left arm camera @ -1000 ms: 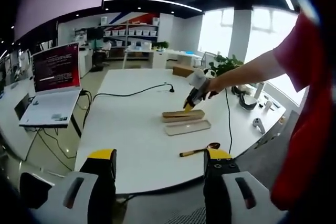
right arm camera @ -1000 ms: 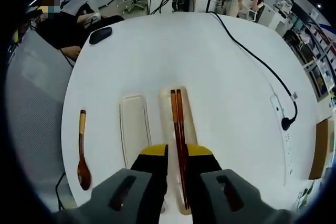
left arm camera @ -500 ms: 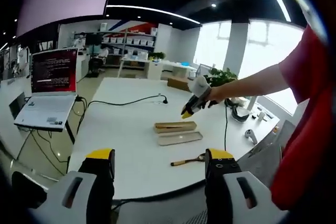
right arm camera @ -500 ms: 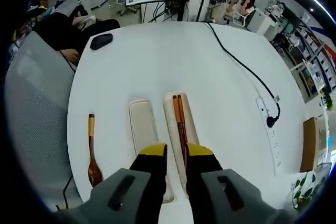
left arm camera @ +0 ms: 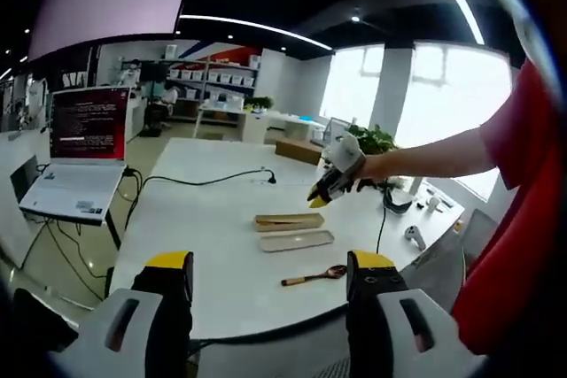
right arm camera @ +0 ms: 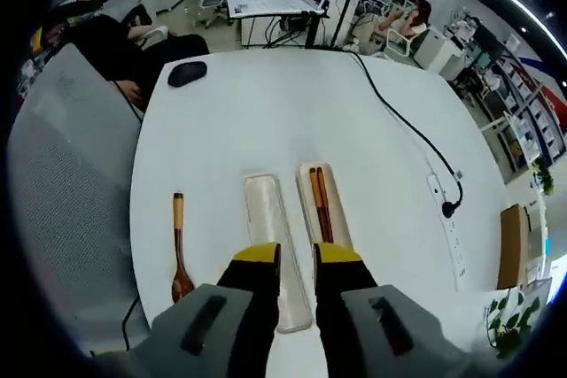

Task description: Arrange the utensils inside the cutlery case until each visible utensil rests in its matching compartment.

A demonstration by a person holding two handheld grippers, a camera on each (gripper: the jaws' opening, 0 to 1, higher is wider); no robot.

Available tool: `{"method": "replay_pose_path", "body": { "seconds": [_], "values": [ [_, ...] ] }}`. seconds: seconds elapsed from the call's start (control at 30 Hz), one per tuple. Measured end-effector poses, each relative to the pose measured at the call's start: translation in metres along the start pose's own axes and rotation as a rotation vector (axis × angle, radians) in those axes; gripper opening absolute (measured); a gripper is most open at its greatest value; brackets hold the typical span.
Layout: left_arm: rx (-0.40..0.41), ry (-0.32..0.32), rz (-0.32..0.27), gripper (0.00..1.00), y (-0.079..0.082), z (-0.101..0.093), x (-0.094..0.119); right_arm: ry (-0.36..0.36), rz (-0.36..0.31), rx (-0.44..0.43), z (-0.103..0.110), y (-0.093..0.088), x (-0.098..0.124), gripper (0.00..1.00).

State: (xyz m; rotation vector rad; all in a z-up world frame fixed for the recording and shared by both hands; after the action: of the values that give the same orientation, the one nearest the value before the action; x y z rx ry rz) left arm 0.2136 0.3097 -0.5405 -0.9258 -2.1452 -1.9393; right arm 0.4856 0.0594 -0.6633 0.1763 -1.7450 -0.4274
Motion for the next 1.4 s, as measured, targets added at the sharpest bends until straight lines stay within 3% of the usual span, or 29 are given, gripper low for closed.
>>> {"method": "replay_pose_path", "body": {
  "seconds": [0.2,0.53,0.6,0.9,1.1,1.4],
  "values": [
    [-0.011,-0.006,-0.007,0.71,-0.001,0.000,-0.001,0.016,0.030,0.006,0.017,-0.016,-0.001,0.09],
    [-0.014,-0.015,-0.005,0.71,-0.005,-0.003,-0.002,0.048,0.011,-0.030,0.045,-0.020,-0.001,0.13],
    [-0.015,-0.016,-0.003,0.71,-0.005,-0.005,-0.002,0.044,0.028,0.000,0.052,-0.024,-0.004,0.12],
    [-0.015,-0.008,-0.004,0.70,-0.006,-0.005,-0.001,0.059,0.018,-0.042,0.083,-0.037,-0.028,0.12],
    [-0.012,-0.006,-0.007,0.70,-0.005,-0.004,0.001,0.076,0.032,-0.024,0.103,-0.041,-0.040,0.12],
    [-0.016,0.005,-0.001,0.70,-0.007,-0.005,0.001,0.104,0.033,-0.004,0.110,-0.042,-0.042,0.12]
  ]
}}
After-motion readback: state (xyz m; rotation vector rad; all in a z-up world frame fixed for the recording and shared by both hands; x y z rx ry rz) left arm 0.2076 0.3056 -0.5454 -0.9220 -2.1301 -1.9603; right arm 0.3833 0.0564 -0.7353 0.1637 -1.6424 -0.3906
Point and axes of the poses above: the point that each gripper's makers call its tool centre point, and the gripper's own axes: x roughly backward along the fingers, z roughly to its left, y roughly out of its top, the point moved 4 cm from there along x, roughly backward along the fingers, and after that the axes turned 6 degrees about z, right-handed, at the moved point
